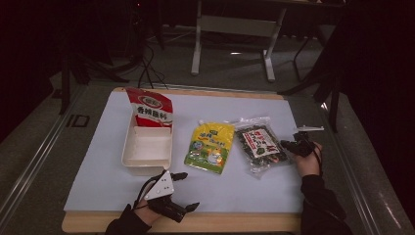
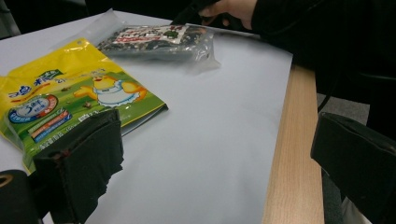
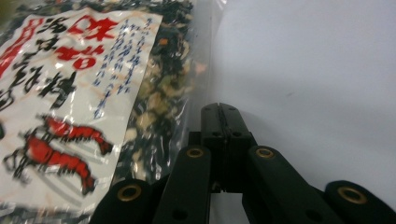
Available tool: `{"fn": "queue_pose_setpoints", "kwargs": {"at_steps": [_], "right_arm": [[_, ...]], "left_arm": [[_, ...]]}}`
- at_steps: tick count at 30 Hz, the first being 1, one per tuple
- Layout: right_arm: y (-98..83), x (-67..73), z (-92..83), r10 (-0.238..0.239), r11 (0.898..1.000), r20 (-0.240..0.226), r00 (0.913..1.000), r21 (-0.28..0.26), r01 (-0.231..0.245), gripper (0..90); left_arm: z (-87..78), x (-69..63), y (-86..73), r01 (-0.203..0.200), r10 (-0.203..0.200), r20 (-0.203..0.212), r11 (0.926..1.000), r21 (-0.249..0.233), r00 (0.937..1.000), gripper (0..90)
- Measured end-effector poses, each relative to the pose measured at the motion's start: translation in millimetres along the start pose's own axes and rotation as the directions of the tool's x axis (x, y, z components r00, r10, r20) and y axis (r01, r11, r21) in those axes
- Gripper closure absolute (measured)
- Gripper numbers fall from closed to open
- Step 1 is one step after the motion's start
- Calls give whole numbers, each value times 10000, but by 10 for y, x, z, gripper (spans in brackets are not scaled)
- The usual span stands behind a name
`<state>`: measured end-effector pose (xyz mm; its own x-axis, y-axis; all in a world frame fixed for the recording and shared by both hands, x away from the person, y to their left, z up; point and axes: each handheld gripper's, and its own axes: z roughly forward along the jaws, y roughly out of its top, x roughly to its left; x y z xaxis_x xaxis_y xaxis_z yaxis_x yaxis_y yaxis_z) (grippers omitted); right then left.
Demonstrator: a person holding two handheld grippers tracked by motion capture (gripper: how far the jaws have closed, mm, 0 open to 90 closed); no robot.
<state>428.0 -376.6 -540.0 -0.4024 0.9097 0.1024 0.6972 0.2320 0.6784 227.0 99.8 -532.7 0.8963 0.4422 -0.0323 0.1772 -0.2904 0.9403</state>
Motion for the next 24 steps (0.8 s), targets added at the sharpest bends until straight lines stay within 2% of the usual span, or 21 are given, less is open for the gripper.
{"fn": "queue_pose_setpoints", "kwargs": {"at_steps": [4,13,19,24], "right_arm": [[-77,95,-58,109,9999,-72,9999,36,-109,900],[-208,322,-173,-217,9996,-200,9996,187,220,900],[-270,411,-233,-410,9988,-479,9980,252,423,900],[-262,418,-255,-466,9986,-444,9979,228,476,900]], "left_arm": [[1,-4,3,-16,16,4,10000,6,10000,35],[6,-5,6,-39,39,10,10000,9,10000,35],[12,-4,6,-38,38,27,10000,17,10000,34],[13,-4,7,-41,41,15,10000,18,10000,34]]}}
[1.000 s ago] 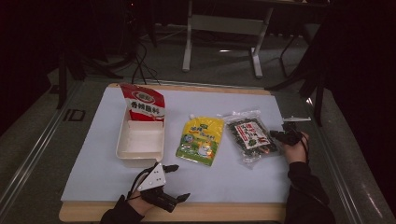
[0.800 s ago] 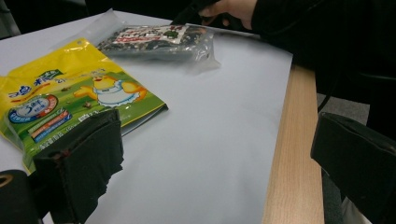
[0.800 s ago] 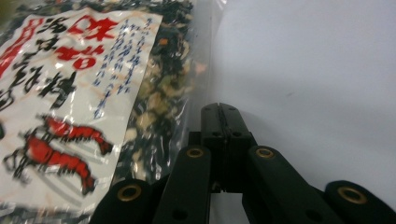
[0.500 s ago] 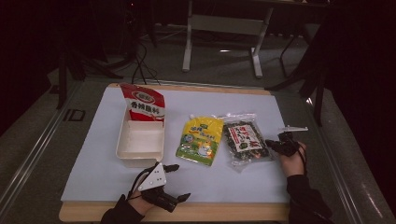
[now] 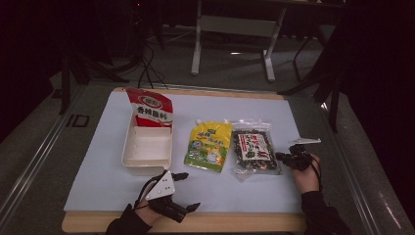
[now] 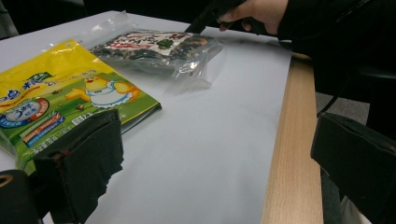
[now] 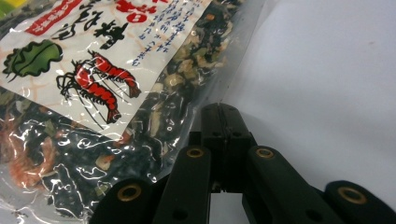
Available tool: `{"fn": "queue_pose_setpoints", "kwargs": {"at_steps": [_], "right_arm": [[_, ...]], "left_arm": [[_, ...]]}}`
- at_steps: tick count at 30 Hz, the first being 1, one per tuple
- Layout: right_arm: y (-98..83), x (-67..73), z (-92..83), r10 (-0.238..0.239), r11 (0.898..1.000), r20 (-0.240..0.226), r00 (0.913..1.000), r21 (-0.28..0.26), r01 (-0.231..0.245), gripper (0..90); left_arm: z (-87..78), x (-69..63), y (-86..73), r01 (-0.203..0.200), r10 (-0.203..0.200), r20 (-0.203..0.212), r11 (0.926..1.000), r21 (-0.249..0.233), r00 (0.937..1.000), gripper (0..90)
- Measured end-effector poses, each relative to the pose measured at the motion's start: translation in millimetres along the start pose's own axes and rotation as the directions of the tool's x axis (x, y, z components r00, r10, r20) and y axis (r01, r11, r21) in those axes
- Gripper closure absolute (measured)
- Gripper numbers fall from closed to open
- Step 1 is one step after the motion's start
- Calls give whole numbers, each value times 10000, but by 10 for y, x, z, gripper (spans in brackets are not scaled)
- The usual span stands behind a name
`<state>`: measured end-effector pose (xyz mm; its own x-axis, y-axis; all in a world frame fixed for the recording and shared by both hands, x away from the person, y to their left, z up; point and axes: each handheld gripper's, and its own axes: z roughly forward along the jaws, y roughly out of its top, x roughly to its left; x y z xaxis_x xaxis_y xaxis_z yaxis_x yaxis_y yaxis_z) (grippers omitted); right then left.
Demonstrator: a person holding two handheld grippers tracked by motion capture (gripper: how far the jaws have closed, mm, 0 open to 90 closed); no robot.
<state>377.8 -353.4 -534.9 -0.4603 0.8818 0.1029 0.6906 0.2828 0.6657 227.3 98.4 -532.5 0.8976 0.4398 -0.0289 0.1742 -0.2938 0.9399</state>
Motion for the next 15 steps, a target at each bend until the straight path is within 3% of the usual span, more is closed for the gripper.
{"fn": "queue_pose_setpoints", "kwargs": {"at_steps": [5,15], "right_arm": [[186,8,-29,-196,9989,129,9997,-430,201,900],[584,111,94,-456,9953,-164,9988,-862,440,900]], "left_arm": [[-1,3,-1,-13,13,-3,10000,11,10000,35],[-1,-3,-4,-45,45,-6,10000,26,10000,34]]}}
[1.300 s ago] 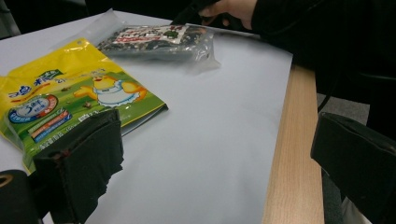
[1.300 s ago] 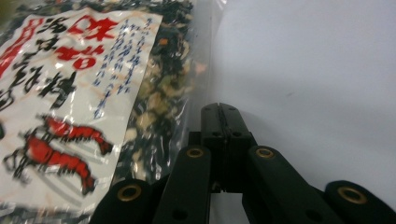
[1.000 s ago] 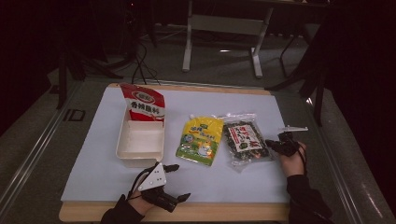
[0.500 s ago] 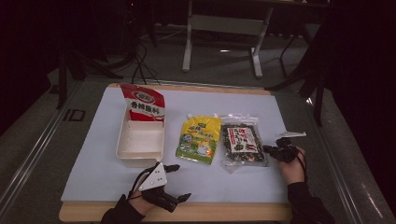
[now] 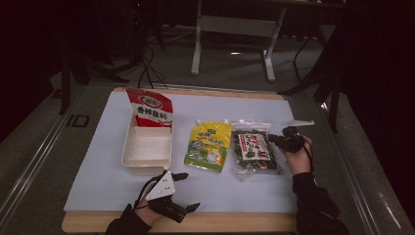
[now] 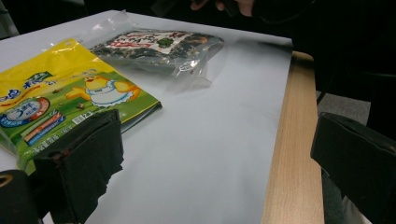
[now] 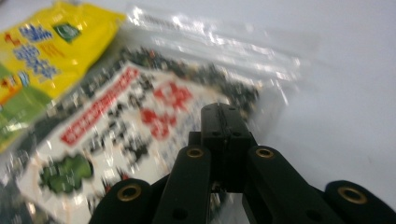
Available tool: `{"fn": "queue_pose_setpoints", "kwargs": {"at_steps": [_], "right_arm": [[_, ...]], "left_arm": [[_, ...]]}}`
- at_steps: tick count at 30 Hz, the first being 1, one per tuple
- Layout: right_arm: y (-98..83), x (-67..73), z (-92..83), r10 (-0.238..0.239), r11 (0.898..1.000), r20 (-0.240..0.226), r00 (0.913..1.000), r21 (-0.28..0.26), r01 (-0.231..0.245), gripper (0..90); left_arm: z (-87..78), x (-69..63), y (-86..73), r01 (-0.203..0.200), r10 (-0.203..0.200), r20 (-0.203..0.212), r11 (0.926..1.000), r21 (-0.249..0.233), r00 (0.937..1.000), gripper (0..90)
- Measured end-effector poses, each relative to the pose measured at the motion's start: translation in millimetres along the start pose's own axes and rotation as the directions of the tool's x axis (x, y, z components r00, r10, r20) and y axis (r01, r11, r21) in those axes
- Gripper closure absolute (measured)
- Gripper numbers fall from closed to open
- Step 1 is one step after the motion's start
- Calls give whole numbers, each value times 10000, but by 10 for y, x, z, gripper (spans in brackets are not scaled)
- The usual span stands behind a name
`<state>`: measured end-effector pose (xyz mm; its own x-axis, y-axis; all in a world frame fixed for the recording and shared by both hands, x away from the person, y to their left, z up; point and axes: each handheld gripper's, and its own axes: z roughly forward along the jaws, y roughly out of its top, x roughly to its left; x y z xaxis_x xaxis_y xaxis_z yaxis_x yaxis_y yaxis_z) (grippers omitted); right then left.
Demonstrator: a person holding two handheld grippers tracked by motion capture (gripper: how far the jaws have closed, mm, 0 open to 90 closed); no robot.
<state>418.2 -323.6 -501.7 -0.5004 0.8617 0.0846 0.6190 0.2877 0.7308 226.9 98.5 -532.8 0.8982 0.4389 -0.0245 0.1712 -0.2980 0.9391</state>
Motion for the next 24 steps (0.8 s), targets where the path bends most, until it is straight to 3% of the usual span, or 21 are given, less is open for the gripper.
{"fn": "queue_pose_setpoints", "kwargs": {"at_steps": [12,24], "right_arm": [[348,99,294,-311,9995,-39,9995,-12,311,900],[574,5,638,121,9999,308,9995,22,-122,900]], "left_arm": [[-12,-2,-6,-32,32,-22,10000,30,10000,34],[-29,-2,-21,54,-54,-109,10000,69,9999,35]]}}
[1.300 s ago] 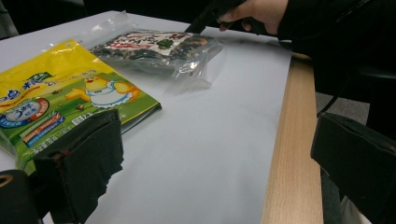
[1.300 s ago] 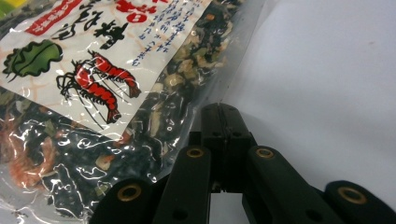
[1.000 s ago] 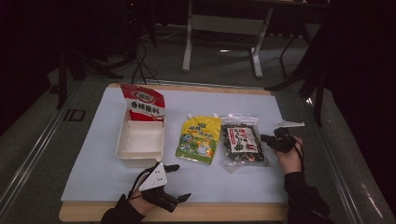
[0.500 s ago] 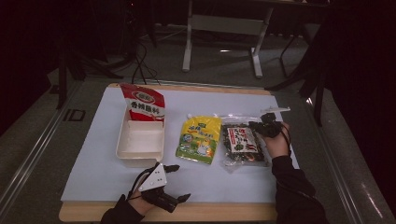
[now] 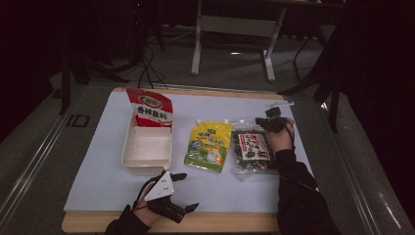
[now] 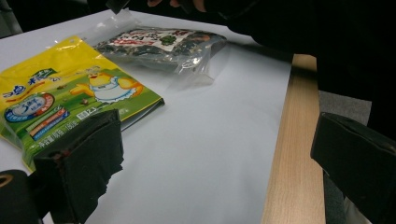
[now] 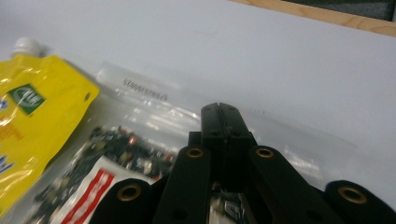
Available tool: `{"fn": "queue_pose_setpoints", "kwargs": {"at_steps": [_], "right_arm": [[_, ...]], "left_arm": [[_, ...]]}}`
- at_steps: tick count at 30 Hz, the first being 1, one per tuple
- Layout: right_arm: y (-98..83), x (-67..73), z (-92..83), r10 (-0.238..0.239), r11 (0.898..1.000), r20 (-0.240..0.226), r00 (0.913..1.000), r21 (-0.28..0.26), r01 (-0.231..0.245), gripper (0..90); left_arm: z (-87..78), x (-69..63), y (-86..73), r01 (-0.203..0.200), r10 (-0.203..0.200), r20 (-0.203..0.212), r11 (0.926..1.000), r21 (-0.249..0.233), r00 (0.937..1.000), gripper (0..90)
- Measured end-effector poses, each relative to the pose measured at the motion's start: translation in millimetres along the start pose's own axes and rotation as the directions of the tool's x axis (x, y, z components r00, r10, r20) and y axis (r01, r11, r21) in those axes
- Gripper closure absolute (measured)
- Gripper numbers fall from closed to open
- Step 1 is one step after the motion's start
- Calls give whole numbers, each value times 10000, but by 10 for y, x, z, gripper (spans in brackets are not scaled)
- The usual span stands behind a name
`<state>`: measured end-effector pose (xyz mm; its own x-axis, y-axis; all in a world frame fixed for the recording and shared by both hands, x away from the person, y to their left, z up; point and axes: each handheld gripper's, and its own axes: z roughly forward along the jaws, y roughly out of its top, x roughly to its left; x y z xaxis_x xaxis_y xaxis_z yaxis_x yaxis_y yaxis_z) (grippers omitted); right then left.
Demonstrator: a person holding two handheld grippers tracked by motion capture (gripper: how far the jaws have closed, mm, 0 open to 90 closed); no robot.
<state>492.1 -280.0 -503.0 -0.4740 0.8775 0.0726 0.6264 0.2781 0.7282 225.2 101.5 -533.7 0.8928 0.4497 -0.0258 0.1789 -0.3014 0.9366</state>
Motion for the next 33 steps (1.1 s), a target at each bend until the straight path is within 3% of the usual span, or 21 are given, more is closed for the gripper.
{"fn": "queue_pose_setpoints", "kwargs": {"at_steps": [17,23,33], "right_arm": [[224,-93,328,175,9992,631,9979,345,-197,900],[230,-165,433,511,9971,767,9957,526,-552,900],[215,-145,485,466,9949,867,9951,849,-540,900]], "left_arm": [[-88,-33,-34,202,-203,-282,9998,-36,9994,35],[-108,-35,-51,267,-268,-363,9996,-26,9990,35],[-114,-32,-61,311,-312,-399,9995,-29,9987,35]]}}
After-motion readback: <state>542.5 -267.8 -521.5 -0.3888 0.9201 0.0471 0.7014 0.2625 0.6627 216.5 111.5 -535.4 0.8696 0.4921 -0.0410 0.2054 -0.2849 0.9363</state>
